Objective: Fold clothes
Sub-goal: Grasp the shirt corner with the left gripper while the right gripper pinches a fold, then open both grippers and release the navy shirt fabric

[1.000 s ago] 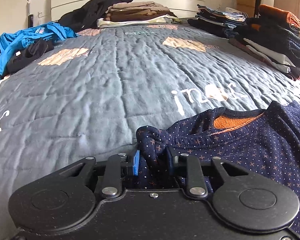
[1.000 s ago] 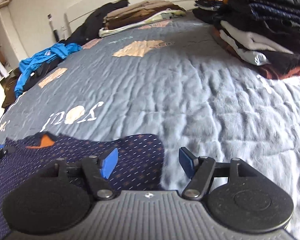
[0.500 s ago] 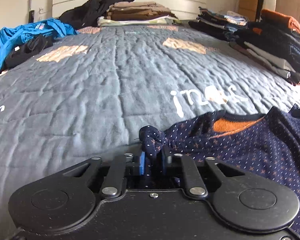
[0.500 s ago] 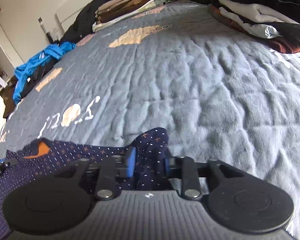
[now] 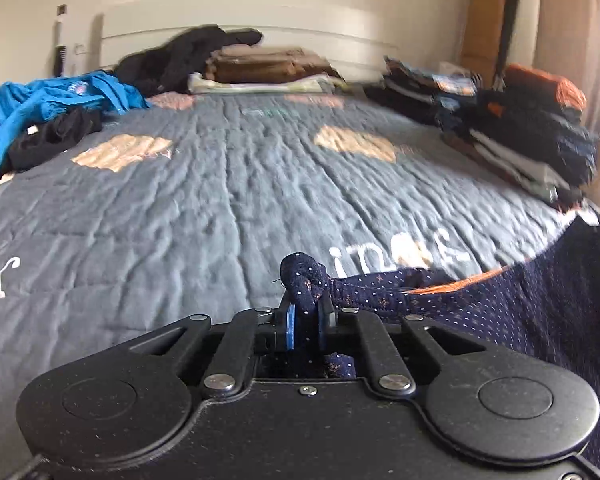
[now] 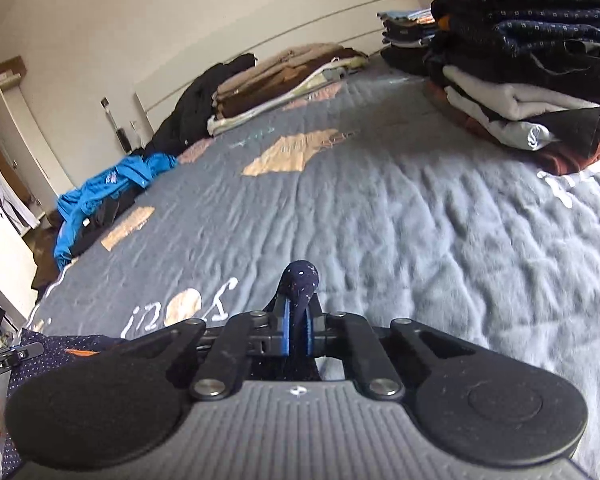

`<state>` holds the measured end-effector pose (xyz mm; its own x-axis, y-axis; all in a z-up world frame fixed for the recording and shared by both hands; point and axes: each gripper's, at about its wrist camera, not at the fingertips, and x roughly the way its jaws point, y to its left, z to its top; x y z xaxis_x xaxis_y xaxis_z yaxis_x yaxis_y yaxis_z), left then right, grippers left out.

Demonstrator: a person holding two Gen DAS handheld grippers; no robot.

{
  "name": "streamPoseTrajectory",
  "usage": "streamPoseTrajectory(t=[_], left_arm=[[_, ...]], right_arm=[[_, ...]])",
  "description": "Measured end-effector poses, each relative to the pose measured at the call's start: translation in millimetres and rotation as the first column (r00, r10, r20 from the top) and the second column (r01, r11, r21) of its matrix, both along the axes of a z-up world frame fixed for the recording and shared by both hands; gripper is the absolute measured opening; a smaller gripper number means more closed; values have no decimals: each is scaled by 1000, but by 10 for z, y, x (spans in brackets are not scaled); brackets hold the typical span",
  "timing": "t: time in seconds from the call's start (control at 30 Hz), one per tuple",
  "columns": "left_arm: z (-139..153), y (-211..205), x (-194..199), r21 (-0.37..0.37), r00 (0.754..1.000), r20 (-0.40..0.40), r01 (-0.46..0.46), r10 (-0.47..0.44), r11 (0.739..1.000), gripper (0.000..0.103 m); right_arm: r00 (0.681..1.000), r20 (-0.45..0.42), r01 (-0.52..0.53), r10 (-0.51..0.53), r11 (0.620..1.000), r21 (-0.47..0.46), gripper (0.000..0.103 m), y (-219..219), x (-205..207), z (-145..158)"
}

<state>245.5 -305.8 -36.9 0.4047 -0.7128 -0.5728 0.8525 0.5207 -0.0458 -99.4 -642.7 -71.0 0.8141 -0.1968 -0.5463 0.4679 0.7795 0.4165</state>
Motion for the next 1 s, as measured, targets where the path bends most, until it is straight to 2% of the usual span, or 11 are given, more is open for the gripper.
streamPoseTrajectory(t=[0.23,0.3,0.37,0.4,0.5,0.53,0.57,0.6,0.7,0.87,1.0], left_arm=[[-284,-160,-41,112,1000,14,1,-3,994,16],[-319,-162,-30,117,1000,15,-6,4,993,17],[-329,-162,-7,105,1000,6,-9,8,994,36],[-320,-154,-4,93,1000,8,-11,10,996,40],[-269,-112,-47,50,999,46,-27,25,998,41],[-270,-120,-50,47,998,52,-25,23,999,37],[-273,-133,-52,48,998,55,-22,19,999,15],[-286,-140,-63,50,998,60,-19,16,999,9],[-254,-97,-113,19,995,98,-14,12,1000,9],[26,67,-101,-132,993,112,-7,22,991,9],[106,29,-57,-153,990,133,-17,38,988,8]], right_arm=[[1000,-20,-3,3,1000,-5,7,-11,53,-112],[1000,-23,-2,2,1000,-5,7,-6,52,-132],[1000,-23,0,-1,1000,-5,7,-2,47,-142],[1000,-20,-1,0,1000,-5,7,-1,44,-141],[1000,-10,-2,2,1000,-7,7,16,33,-116],[1000,-9,-3,3,1000,-8,7,20,30,-112],[1000,-8,-3,3,1000,-8,7,21,29,-110],[1000,-8,-3,3,1000,-9,7,23,28,-108],[1000,2,-1,1,1000,-7,7,24,17,-84],[1000,22,4,-4,1000,-5,7,22,-8,-35],[999,47,15,-14,1000,-13,7,11,-22,-2]])
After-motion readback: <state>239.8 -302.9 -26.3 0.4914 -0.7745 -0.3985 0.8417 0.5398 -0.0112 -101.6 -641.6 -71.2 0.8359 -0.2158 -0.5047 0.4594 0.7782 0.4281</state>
